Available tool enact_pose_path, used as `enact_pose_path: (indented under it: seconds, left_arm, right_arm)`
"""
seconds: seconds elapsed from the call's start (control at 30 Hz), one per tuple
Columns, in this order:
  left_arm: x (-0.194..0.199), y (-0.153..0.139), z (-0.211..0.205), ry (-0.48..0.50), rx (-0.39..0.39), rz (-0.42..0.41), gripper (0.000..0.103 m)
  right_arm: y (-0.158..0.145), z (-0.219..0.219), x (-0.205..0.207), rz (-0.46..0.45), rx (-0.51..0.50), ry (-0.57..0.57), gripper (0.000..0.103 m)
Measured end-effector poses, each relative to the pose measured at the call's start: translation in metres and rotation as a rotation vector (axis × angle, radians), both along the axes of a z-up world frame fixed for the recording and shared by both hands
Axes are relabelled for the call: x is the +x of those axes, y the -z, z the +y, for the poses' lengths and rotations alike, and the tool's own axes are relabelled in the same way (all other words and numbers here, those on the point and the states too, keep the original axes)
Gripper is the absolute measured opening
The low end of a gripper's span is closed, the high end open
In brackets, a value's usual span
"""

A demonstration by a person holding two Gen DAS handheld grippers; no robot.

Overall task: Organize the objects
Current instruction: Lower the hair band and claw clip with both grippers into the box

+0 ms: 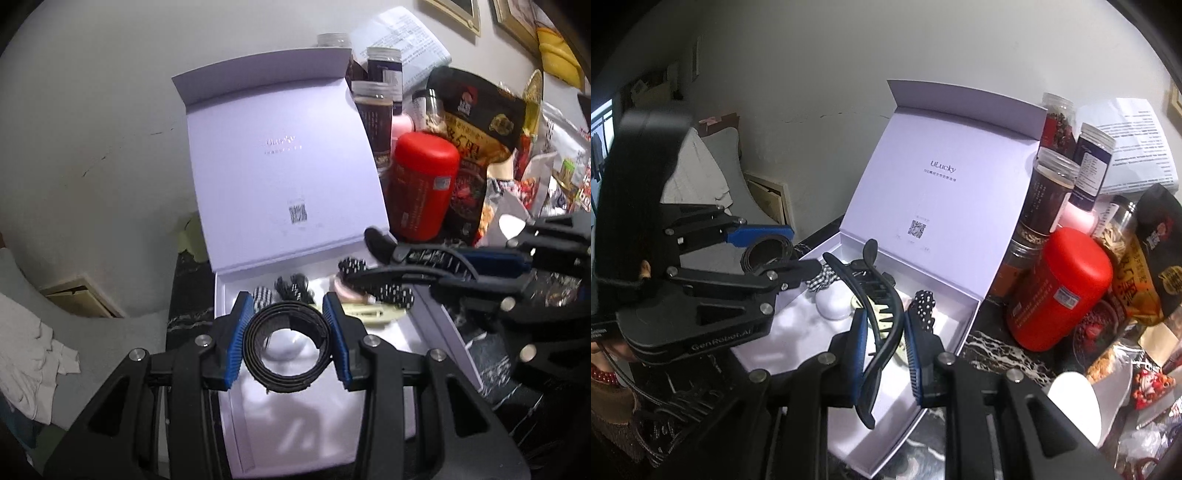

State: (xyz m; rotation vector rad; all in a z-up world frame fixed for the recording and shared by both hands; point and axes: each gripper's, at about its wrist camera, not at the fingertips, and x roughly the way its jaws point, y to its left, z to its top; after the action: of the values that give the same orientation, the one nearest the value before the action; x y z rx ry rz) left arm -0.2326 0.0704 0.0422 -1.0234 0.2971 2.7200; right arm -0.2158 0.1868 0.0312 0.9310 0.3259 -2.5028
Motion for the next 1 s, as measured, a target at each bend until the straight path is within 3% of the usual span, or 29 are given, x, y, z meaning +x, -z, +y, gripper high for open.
enact_pose_path:
  seconds: [0.37, 0.8, 1.0]
  left_arm:
    - [-0.043, 0.003, 0.005, -0.007, -0.02, 0.01, 0.037]
    - [-0.084, 0.034, -0.008, -0.048, -0.017, -0.063, 0.037]
    - [-0.096, 0.054, -0.015, -0.043, 0.028, -0.128, 0.037]
  right_arm:
    - [0.003, 0.003, -0.04, -0.005, -0.011, 0.02, 0.019]
    - [0.029, -0.003, -0.082, -0.058, 0.004, 0.034, 0.019]
    - [0.047, -0.005, -0.09, -0.095, 0.024, 0.046, 0.019]
